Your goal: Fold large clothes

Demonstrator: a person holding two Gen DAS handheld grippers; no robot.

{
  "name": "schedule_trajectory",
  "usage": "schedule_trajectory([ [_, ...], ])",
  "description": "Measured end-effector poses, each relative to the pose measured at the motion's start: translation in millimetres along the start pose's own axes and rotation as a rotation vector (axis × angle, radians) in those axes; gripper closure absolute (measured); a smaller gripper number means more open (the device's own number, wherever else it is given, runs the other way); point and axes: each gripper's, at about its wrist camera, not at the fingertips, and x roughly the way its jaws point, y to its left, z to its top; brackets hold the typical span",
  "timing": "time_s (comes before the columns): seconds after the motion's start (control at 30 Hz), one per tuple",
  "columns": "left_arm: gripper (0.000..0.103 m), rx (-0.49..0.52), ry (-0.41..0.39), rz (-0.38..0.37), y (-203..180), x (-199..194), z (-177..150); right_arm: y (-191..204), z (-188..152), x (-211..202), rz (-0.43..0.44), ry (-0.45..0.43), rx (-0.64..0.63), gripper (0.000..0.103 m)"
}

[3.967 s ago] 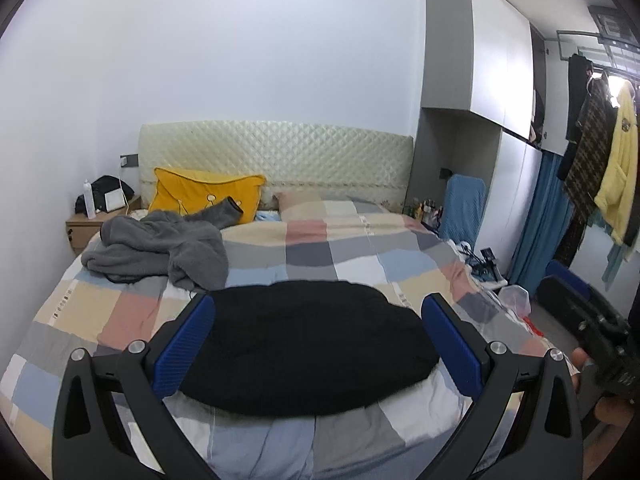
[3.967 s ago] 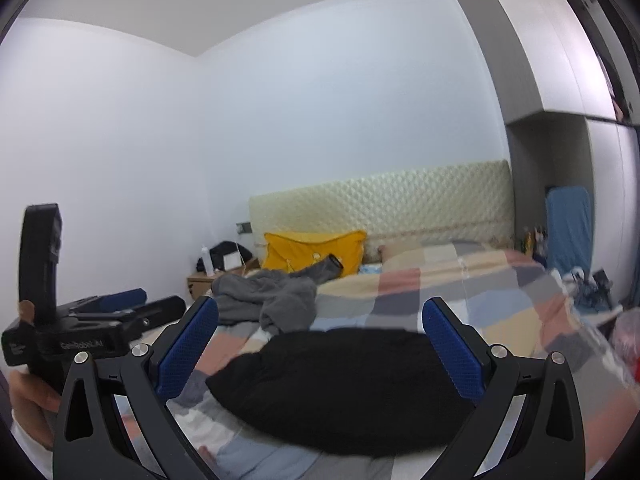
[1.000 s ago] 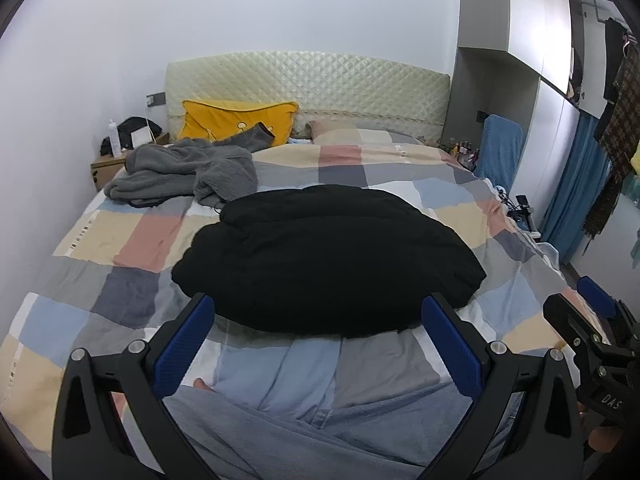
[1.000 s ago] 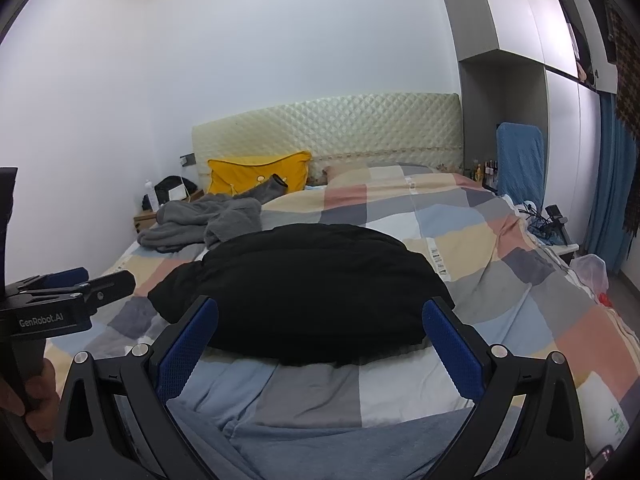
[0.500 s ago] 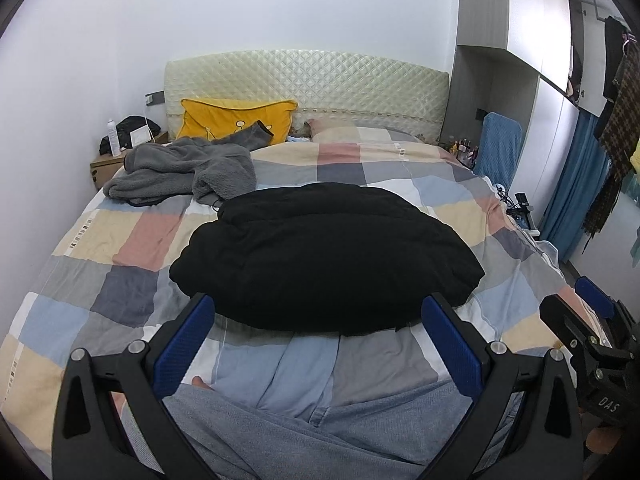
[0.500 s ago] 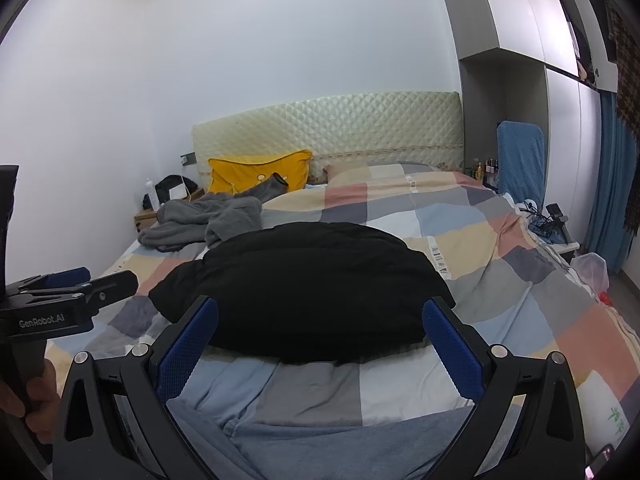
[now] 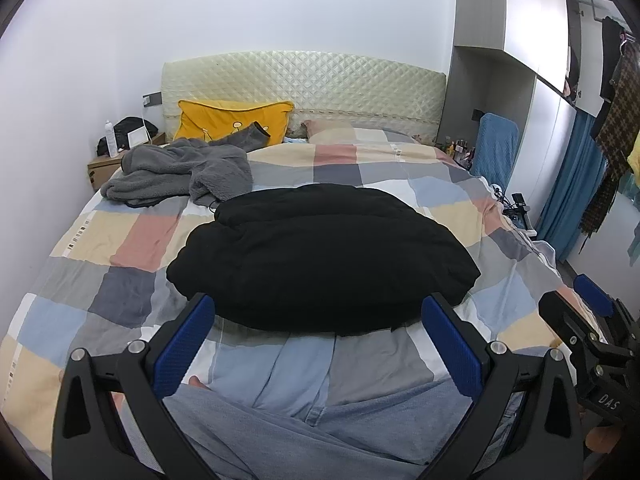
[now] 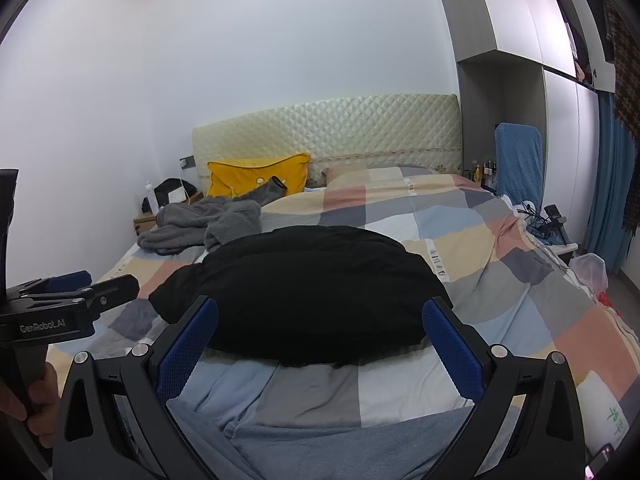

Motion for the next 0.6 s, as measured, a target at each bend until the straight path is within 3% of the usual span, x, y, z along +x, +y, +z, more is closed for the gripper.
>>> schedule_trajectory([
  [0.6, 0.000, -0.002, 0.008, -0.004, 1.9, -0.7, 0.6, -1.8, -1.9, -0.3, 0.001, 0.010, 0.012, 0.001],
])
